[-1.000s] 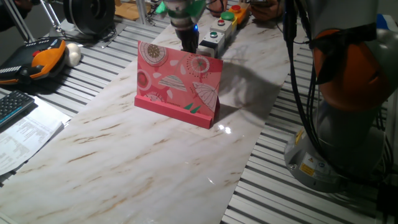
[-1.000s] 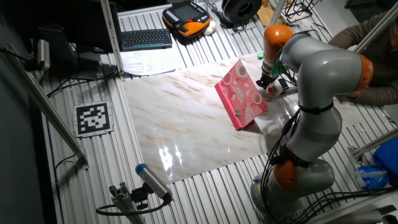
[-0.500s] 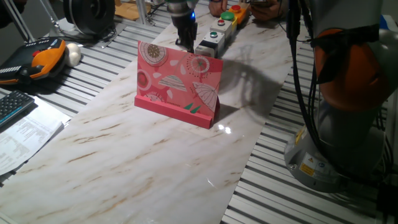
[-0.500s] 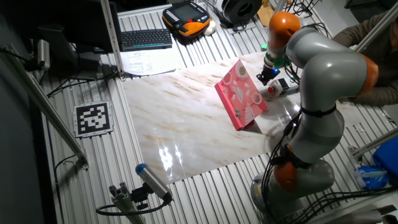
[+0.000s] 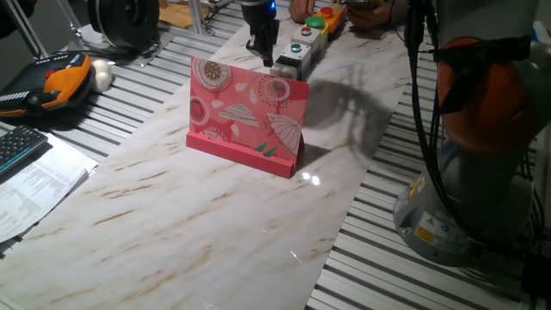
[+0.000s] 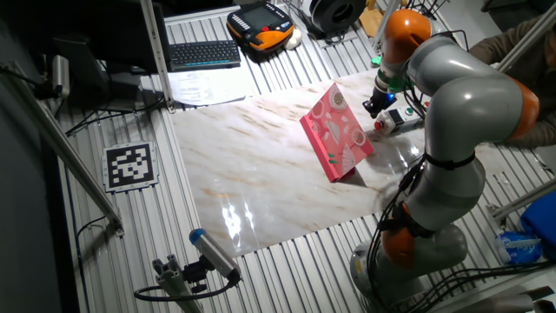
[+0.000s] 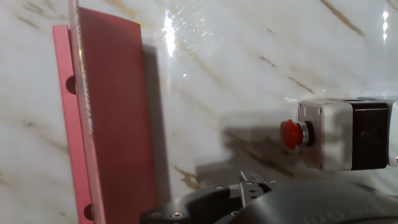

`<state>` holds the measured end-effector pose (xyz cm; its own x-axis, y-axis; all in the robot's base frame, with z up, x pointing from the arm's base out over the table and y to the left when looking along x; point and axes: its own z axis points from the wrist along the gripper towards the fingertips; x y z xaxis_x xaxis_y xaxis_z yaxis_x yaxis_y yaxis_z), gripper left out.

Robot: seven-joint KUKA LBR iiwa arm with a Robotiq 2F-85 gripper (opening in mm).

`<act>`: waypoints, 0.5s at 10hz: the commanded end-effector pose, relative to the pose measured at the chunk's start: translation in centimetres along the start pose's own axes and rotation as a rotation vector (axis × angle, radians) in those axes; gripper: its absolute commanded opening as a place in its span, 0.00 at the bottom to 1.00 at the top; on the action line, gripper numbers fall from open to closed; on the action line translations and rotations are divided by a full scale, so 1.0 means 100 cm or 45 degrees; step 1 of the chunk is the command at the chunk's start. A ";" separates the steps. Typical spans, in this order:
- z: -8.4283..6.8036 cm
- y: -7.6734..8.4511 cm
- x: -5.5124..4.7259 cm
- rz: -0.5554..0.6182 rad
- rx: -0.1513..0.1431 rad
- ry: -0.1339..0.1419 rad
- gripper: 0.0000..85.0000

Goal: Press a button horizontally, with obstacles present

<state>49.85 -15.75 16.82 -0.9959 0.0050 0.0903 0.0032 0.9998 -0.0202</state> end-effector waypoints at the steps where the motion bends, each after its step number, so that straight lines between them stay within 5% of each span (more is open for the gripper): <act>1: 0.003 0.000 -0.003 -0.005 -0.002 -0.001 0.00; 5: 0.003 0.001 -0.005 -0.021 0.037 -0.006 0.00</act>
<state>50.27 -15.67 16.46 -0.9961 -0.0130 0.0869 -0.0171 0.9988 -0.0467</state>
